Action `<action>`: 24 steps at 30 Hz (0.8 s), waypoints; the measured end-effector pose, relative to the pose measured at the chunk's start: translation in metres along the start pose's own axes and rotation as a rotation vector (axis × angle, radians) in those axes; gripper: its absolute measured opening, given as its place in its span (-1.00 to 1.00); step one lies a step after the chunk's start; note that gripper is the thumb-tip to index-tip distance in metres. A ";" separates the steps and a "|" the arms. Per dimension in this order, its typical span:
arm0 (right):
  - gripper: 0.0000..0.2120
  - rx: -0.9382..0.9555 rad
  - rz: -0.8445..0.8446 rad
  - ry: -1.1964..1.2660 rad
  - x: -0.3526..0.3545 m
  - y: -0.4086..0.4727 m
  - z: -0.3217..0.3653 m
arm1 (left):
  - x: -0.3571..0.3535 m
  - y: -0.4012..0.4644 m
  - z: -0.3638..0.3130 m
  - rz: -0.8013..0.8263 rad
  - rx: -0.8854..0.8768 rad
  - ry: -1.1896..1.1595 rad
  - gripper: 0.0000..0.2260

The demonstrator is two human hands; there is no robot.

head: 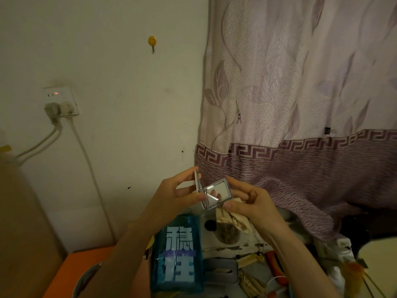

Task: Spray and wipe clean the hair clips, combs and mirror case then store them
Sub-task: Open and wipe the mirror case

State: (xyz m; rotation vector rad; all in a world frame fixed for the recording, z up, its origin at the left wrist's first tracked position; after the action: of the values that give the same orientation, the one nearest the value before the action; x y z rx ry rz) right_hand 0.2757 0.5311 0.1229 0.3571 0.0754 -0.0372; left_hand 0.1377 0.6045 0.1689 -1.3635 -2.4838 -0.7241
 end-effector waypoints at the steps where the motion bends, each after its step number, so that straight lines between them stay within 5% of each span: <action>1: -0.38 0.008 0.014 -0.004 -0.002 0.001 0.002 | -0.001 0.001 0.001 0.002 0.008 0.004 -0.52; 14: -0.41 0.014 0.154 -0.018 -0.017 0.001 0.010 | -0.014 0.010 -0.020 0.017 -0.036 0.307 -0.33; 24: -0.37 -0.025 0.176 -0.083 -0.021 -0.001 0.012 | -0.018 0.012 -0.004 0.031 0.035 0.039 -0.34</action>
State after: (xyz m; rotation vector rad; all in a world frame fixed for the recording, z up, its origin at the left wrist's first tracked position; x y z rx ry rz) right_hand 0.2557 0.5261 0.1357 0.3362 -0.0379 0.1229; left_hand 0.1570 0.5944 0.1686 -1.3597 -2.4286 -0.6899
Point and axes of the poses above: each hand's wrist, its own y-axis towards the middle knuckle, its own x-axis out of the back of the hand, z = x × y, the point moved 10 cm from there along y, towards the middle knuckle, and after that the axes turned 12 degrees about z, right-handed, at the moved point
